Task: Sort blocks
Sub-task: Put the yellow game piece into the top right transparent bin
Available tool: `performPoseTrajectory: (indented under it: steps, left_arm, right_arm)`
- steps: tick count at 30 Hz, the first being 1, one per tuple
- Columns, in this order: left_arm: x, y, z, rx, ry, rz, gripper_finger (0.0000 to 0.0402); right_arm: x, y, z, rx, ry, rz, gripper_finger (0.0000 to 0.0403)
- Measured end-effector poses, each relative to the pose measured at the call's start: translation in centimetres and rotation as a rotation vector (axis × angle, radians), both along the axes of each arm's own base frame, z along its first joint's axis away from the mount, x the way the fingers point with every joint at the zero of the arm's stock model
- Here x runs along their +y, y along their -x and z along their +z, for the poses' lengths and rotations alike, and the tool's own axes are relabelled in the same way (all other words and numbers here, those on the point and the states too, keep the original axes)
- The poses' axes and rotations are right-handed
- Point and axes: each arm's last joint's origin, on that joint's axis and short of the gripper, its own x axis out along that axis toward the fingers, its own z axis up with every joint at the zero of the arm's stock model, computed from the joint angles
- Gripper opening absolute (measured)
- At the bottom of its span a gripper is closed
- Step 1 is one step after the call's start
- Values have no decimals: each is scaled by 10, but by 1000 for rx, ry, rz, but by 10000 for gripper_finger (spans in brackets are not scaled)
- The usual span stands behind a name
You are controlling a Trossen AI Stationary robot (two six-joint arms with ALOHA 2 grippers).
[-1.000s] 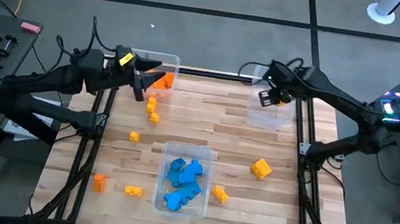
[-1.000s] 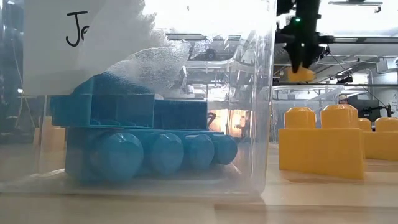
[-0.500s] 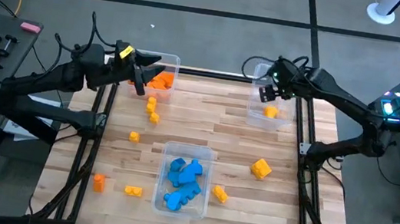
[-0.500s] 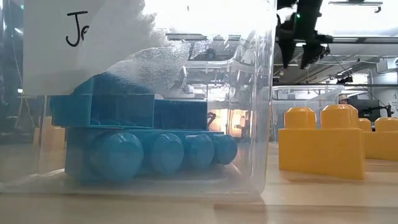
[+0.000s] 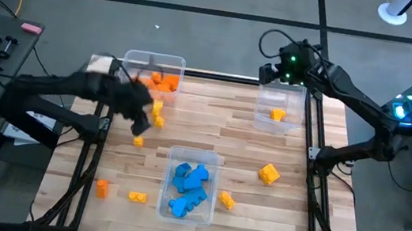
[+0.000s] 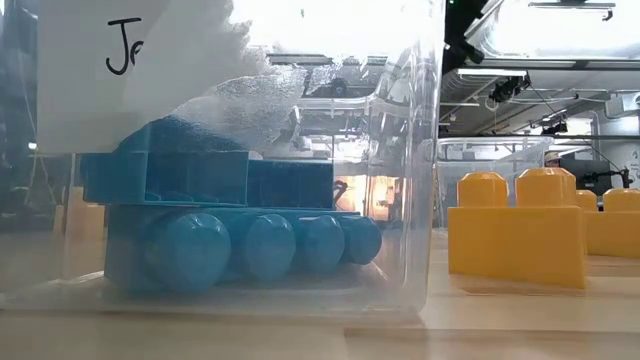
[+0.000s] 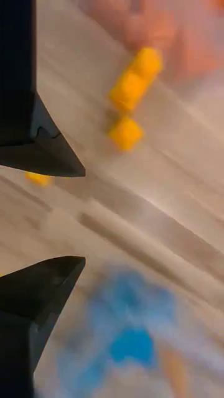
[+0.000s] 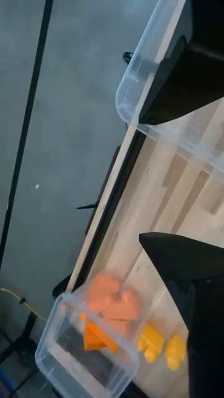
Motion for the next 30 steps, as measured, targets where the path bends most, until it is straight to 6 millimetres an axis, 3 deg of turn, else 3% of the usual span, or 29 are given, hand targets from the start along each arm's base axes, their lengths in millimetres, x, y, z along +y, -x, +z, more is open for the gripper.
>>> performPoseTrajectory:
  steps: [5,10,16,23,30]
  left_arm:
    - [-20,10,-52,154,-58,-150,207]
    - [-22,14,-80,268,-112,-331,207]
    - [-19,6,-97,377,-135,-535,207]
    - [-14,-11,-115,418,-88,-631,207]
    - [-12,-17,-125,463,-67,-635,207]
  right_arm:
    - [-4,0,-1,6,0,19,296]
    - [-4,1,-1,9,1,31,296]
    - [-4,0,-1,14,3,49,296]
    - [-4,0,-1,23,10,58,296]
    - [-4,0,-1,23,10,59,296]
